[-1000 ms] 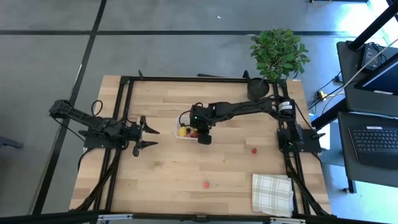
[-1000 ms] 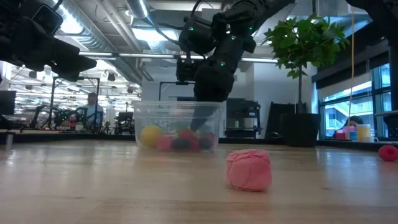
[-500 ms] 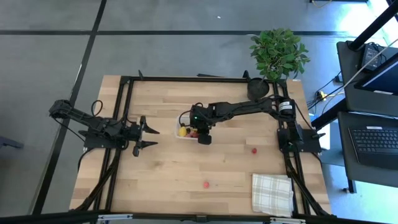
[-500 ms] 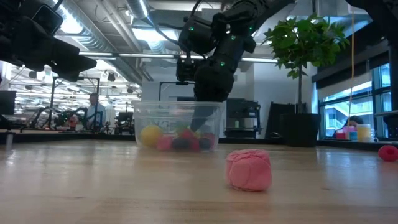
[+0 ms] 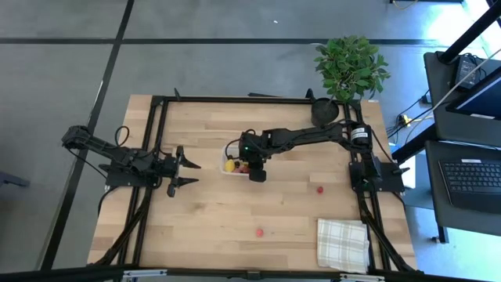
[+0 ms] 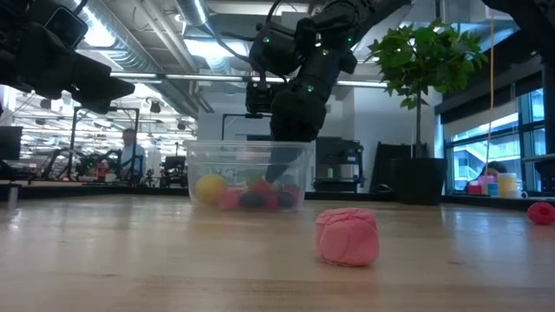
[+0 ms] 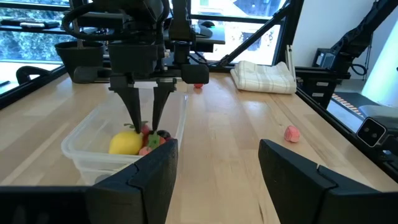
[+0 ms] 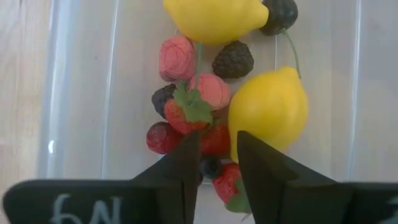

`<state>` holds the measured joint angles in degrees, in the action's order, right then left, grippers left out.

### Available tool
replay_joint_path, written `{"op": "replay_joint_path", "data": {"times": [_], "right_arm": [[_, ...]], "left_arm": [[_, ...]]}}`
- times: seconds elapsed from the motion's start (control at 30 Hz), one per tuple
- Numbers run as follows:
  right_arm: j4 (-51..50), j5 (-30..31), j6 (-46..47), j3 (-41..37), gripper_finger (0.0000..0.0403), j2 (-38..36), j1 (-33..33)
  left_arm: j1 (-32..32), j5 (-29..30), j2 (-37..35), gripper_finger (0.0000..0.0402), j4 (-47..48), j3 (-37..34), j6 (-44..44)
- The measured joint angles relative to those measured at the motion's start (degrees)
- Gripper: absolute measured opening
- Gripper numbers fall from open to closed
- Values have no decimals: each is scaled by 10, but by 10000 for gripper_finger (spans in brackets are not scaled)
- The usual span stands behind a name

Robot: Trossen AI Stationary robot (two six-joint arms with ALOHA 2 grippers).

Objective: Pick and placing Produce into tupperware
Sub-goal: Put the apricot into the transparent bin

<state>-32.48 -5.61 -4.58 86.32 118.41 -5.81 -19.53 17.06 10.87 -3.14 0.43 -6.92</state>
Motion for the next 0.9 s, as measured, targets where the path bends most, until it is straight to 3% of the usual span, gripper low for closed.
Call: {"op": "replay_joint_path", "data": {"times": [0.33, 0.57, 0.9], "right_arm": [[1, 0, 0, 0, 158, 0, 0], [13, 1, 0, 0, 162, -12, 3], [13, 1, 0, 0, 162, -90, 21]], "left_arm": [[0, 0, 0, 218, 0, 0, 0], [0, 0, 0, 218, 0, 0, 0], [0, 0, 0, 218, 0, 0, 0]]}}
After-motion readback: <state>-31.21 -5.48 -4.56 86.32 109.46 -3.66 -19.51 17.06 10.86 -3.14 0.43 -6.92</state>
